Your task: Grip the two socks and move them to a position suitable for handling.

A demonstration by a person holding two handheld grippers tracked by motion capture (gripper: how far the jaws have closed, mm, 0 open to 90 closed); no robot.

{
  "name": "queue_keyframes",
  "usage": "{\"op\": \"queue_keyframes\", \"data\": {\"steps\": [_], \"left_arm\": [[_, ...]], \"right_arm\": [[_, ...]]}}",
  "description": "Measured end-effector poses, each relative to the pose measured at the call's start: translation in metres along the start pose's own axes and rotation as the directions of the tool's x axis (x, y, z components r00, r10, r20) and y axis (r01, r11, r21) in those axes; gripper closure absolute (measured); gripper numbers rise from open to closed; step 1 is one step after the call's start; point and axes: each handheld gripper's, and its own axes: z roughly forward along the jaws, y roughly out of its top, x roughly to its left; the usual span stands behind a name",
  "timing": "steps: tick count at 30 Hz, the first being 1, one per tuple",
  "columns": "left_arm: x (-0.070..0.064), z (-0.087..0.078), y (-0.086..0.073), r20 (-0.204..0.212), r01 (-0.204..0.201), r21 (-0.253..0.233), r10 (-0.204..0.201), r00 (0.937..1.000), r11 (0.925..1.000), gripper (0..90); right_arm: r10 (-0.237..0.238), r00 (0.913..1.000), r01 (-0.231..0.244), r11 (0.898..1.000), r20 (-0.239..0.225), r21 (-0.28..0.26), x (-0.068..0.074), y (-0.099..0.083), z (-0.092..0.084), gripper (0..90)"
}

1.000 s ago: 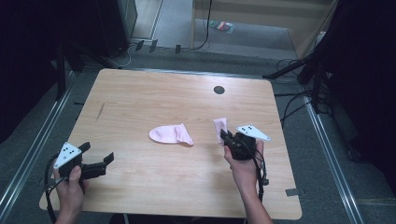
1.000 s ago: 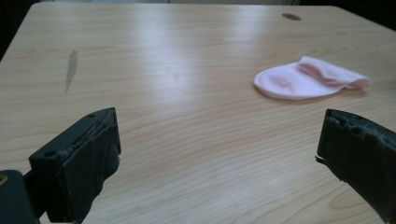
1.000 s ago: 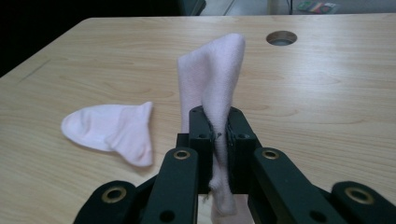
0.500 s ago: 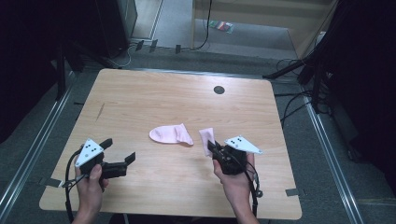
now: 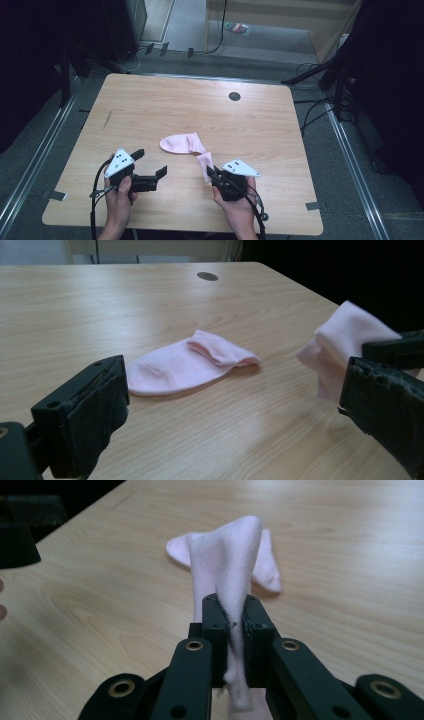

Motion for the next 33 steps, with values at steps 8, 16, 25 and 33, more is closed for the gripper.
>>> {"op": "queue_keyframes", "data": {"steps": [8,16,25,33], "left_arm": [[0.008,0.001,-0.013,-0.006,0.02,0.025,-0.02,0.9998,0.9995,0.0],[0.012,0.004,-0.021,-0.028,0.031,0.072,-0.029,0.9992,0.9969,0.0],[0.018,0.006,-0.024,-0.001,0.063,0.119,-0.063,0.998,0.9909,0.0],[0.006,0.023,-0.032,0.091,0.048,0.23,-0.071,0.9934,0.9719,0.0]], "right_arm": [[-0.036,0.9993,0.037,0.998,-0.004,0.058,0.012,-0.02,0.028,84.4],[-0.001,0.9938,-0.001,1.0,-0.111,-0.022,0.011,-0.015,0.026,49.0],[0.085,0.9956,-0.086,0.996,-0.04,-0.009,-0.029,-0.014,0.01,54.4],[0.029,0.9996,-0.029,0.995,-0.001,0.096,-0.029,-0.026,0.041,55.6]]}}
